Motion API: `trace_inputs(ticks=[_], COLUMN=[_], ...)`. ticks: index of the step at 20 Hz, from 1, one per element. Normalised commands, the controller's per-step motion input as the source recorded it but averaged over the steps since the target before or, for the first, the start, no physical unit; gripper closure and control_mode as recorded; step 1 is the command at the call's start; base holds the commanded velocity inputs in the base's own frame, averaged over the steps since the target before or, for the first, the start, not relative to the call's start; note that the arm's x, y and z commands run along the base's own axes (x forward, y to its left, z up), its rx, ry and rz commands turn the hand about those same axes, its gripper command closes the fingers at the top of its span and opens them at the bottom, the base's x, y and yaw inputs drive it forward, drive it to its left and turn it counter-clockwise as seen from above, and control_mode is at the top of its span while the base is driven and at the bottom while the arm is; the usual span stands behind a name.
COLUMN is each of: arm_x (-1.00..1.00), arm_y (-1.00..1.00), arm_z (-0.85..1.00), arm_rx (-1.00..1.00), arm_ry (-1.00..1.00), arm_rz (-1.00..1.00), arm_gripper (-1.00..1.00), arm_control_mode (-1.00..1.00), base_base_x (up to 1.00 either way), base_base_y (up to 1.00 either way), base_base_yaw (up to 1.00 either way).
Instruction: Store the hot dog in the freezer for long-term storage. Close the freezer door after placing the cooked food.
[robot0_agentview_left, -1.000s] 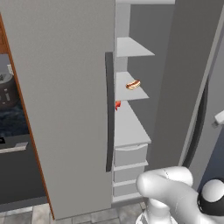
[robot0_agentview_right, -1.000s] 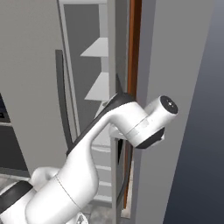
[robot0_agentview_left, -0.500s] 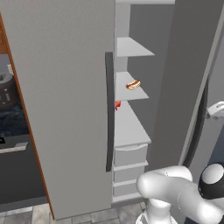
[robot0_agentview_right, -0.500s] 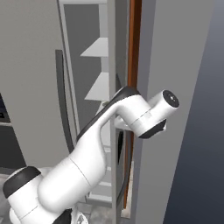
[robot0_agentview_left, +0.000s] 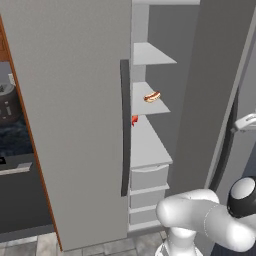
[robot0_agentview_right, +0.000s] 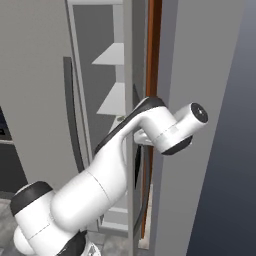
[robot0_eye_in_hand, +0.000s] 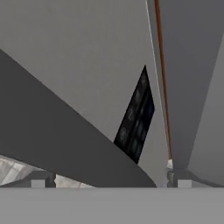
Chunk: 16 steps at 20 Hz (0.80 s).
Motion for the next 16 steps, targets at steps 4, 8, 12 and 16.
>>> trace_inputs(ticks=[4, 8, 12, 16], arm_x=[0.28, 0.12, 0.05, 0.15], arm_y=[0.0, 0.06, 0.42, 0.66], arm_z=[-0.06, 0.0, 0.0, 0.0], arm_rx=[0.0, 0.0, 0.0, 0.0], arm_ry=[-0.17, -0.12, -0.02, 0.0], arm_rz=[0.0, 0.0, 0.0, 0.0], arm_gripper=[-1.0, -1.0, -1.0, -1.0], arm_control_mode=[-1.0, -1.0, -1.0, -1.0], base_base_x=[0.0, 0.0, 0.0, 0.0], base_base_y=[0.0, 0.0, 0.0, 0.0], base_base_yaw=[0.0, 0.0, 0.0, 0.0])
